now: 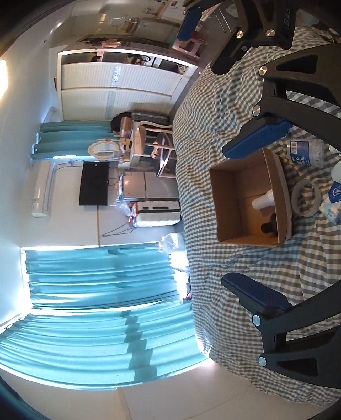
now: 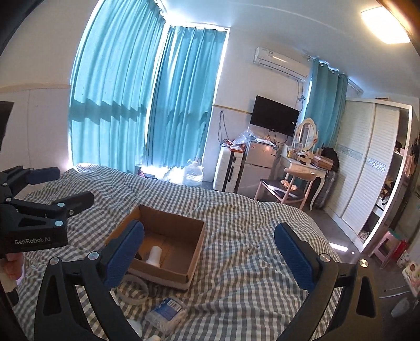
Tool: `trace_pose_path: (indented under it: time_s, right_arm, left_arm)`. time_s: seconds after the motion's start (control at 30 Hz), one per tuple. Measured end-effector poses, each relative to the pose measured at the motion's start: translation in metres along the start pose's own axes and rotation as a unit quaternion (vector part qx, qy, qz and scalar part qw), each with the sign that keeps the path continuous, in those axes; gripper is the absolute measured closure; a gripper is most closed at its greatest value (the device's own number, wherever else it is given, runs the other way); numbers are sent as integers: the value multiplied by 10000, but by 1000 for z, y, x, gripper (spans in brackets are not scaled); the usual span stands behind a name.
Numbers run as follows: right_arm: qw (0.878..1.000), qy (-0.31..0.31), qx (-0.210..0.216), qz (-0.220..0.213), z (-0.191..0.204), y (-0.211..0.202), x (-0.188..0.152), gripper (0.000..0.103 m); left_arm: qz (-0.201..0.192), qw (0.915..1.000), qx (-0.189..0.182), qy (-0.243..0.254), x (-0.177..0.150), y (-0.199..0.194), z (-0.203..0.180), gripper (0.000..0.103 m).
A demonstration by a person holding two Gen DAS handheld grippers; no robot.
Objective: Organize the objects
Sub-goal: 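Withdraw both tools from the box back toward the remaining items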
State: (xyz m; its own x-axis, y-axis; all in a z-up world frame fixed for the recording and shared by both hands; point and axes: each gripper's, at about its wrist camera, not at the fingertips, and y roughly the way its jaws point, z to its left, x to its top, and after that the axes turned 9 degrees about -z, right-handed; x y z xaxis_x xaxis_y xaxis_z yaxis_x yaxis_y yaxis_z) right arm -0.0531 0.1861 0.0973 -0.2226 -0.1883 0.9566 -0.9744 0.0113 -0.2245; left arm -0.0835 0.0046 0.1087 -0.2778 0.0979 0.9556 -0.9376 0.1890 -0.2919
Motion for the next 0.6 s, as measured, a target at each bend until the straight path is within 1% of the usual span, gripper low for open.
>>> trace_pose_path:
  time_s: [0.17,0.23,0.3,0.43,0.5,0.6]
  right_arm:
    - [9998,167,28,62,-3,-18,-7,3]
    - [9992,267,223,219,-5,-20,-13,3]
    - [9975,471,479,223,-7,-25,-21,3]
    - [9979,443,401,268,-1,-25,-40,3]
    - [9980,411,376,295,2,-25,-52,3]
    - [9979,405,379,327,7,-22,-66,3]
  left_arm:
    - [-142,9998,120,83,-11,-21,-3,9]
    - [-171,9995,207,148,-16,-25,-4,9]
    - [-248,9991,309,163,-23,-31,-4,9]
    - [-374,9984,399,113,-39,-39,-4,8]
    - [-408,9977,538,55,-50,-41,-5,8]
    - [-332,9969,717,-53,-66,-37,-5,8]
